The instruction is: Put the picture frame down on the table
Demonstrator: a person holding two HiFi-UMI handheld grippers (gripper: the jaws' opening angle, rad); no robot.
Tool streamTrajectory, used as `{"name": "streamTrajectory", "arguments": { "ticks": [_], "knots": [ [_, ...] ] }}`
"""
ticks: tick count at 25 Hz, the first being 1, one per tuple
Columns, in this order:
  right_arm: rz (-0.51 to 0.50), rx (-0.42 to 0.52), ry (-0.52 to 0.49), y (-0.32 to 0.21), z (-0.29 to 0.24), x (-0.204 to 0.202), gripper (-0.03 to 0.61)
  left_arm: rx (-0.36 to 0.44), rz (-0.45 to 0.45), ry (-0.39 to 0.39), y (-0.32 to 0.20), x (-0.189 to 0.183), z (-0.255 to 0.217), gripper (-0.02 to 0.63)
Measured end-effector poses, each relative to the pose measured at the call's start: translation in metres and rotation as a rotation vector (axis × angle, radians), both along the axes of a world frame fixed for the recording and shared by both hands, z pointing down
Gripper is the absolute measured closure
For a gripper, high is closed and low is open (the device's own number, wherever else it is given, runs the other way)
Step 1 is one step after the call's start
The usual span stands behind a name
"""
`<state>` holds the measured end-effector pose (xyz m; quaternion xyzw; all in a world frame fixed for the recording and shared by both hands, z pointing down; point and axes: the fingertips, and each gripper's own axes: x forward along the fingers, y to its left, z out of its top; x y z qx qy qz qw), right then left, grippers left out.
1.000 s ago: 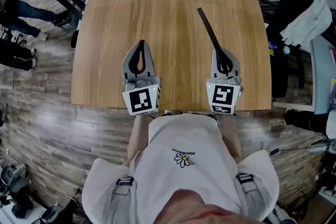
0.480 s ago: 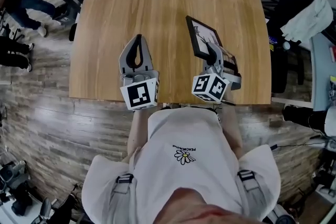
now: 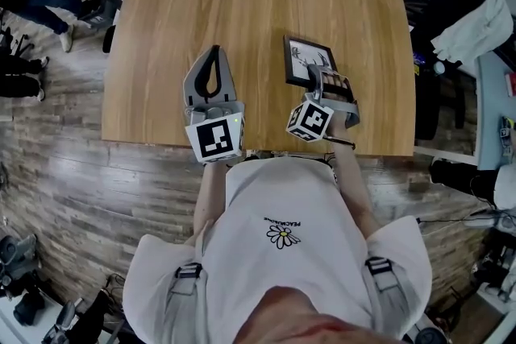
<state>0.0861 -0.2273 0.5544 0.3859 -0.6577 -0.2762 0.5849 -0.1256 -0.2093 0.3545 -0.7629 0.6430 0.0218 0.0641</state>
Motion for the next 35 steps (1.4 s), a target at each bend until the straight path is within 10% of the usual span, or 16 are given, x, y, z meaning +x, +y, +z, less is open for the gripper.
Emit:
{"name": "streamTrajectory", "arguments": {
  "ticks": [23,35],
  "knots": [
    [-0.052,-0.124,0.031,0.013,0.065,-0.015,0.546,-0.021,-0.031,-0.010,0.006,-0.005,0.003,0.597],
    [-0.053,-0.332,-0.118,0.030,0.089,-0.021,0.399,-0.002,-0.013,-0.003,0.006,-0.002,0.000,0.597]
  ]
}}
